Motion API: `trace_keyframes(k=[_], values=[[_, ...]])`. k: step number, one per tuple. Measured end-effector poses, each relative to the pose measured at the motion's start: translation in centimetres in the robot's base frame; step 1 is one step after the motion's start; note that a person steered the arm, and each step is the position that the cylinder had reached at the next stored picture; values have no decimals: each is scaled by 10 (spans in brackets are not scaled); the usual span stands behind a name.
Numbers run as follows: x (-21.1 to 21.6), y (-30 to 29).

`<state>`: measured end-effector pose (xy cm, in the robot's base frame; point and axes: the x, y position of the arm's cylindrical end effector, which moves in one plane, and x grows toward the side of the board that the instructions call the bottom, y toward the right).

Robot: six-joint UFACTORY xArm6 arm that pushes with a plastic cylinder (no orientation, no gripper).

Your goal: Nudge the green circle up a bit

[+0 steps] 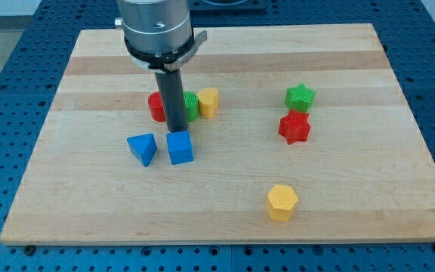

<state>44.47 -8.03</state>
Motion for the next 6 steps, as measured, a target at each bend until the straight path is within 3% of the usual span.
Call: trace_keyframes(k=[6], values=[[-17, 0]])
